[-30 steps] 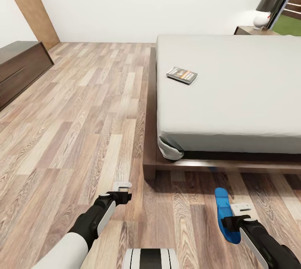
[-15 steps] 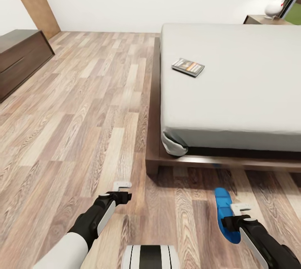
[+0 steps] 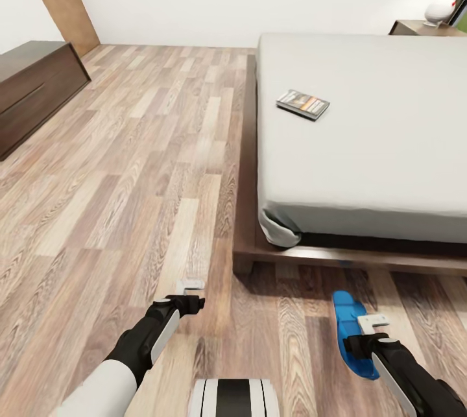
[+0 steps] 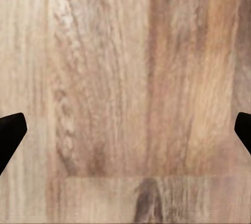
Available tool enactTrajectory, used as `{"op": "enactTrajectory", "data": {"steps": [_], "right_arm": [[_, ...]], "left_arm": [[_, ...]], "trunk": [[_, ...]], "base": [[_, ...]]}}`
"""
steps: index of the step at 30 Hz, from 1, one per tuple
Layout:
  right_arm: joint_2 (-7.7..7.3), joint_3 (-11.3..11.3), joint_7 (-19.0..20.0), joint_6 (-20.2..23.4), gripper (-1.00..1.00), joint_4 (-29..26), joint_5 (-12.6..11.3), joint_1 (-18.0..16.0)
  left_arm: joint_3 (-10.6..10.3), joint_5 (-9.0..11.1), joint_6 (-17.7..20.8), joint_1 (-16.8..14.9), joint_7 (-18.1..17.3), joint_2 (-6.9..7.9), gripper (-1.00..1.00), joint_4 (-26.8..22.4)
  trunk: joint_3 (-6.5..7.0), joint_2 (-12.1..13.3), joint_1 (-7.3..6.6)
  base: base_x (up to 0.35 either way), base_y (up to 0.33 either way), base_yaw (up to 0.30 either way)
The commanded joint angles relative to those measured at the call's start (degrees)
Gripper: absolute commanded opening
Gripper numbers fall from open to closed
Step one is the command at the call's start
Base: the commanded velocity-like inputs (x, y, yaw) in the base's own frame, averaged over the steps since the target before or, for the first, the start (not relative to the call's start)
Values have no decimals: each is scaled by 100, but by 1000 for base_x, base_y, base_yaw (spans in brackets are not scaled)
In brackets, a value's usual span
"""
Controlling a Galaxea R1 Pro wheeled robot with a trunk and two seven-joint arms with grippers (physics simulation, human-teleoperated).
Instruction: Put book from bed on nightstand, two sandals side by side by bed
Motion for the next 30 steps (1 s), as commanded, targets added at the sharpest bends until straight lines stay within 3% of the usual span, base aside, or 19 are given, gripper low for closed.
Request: {"op": "enactTrajectory", "data": {"steps": [1, 14, 27, 28, 30], "right_arm": [[-9, 28, -57, 23, -100, -10, -64, -2], [-9, 28, -57, 47, -100, -10, -116, -2], [-8, 22, -35, -61, -100, -12, -118, -2], [-9, 19, -31, -72, -100, -11, -125, -2], [-9, 19, -31, -73, -100, -11, -125, -2]], "left_arm": [[-23, 62, 25, 0, 51, 3, 100, -9], [-31, 64, 28, -1, 51, 2, 100, -10], [-40, 51, 27, -1, 51, 3, 100, -32], [-25, 40, 45, 257, 55, 96, 100, -1057], [-23, 49, 234, 480, 53, 215, 100, -1701]], "trunk": [[-4, -2, 2], [-4, -2, 2], [-292, -19, 35], [-314, -20, 38], [-359, -23, 43]], "base": [[245, 159, 1], [90, 65, -49], [0, 0, -26], [0, 0, 0], [0, 0, 0]]}}
